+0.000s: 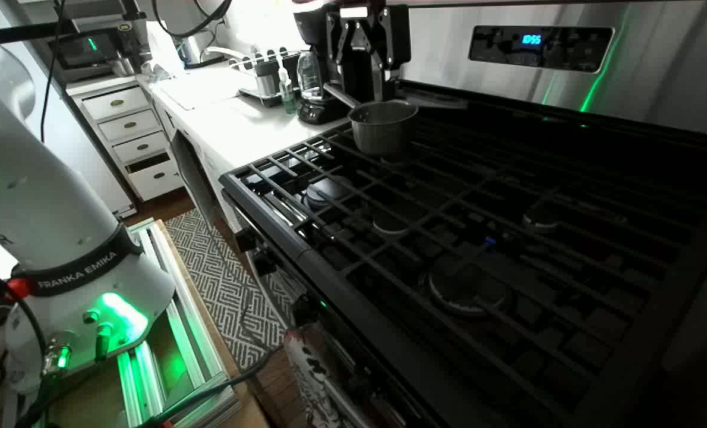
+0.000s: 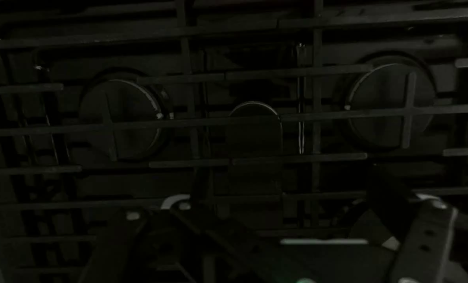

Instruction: Move the pot on the stove to the right

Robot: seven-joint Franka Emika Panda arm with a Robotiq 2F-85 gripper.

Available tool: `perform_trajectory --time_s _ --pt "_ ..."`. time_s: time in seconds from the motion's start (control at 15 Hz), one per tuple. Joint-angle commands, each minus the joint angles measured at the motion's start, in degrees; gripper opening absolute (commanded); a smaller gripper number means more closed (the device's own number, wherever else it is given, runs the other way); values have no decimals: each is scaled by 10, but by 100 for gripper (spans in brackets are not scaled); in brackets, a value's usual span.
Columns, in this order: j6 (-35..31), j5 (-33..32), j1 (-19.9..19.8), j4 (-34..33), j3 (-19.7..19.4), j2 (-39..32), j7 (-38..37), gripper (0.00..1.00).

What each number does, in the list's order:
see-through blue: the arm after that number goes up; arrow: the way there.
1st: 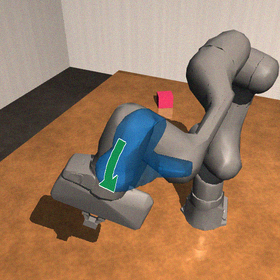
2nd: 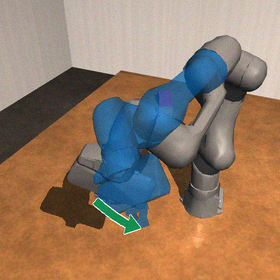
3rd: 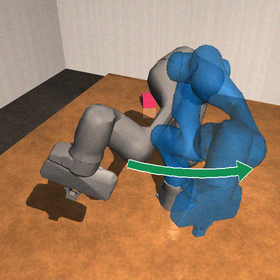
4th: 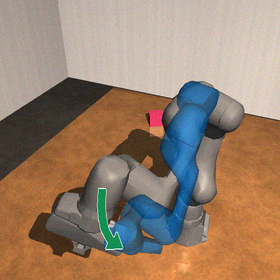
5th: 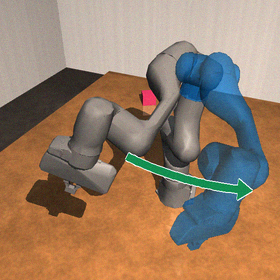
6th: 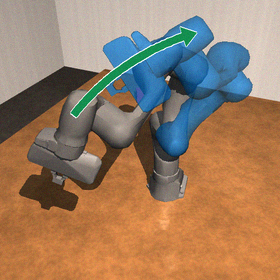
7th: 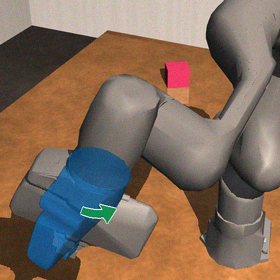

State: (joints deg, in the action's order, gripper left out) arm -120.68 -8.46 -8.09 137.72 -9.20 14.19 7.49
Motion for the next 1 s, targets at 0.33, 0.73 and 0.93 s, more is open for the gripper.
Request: perform_trajectory --time_s 0.33,0.73,0.93 --pt "1 0 -1 -1 1 0 0 100" --pt "-14 125 16 -17 -3 -40 -19 100" --pt "-42 201 28 -26 9 -71 -43 100"
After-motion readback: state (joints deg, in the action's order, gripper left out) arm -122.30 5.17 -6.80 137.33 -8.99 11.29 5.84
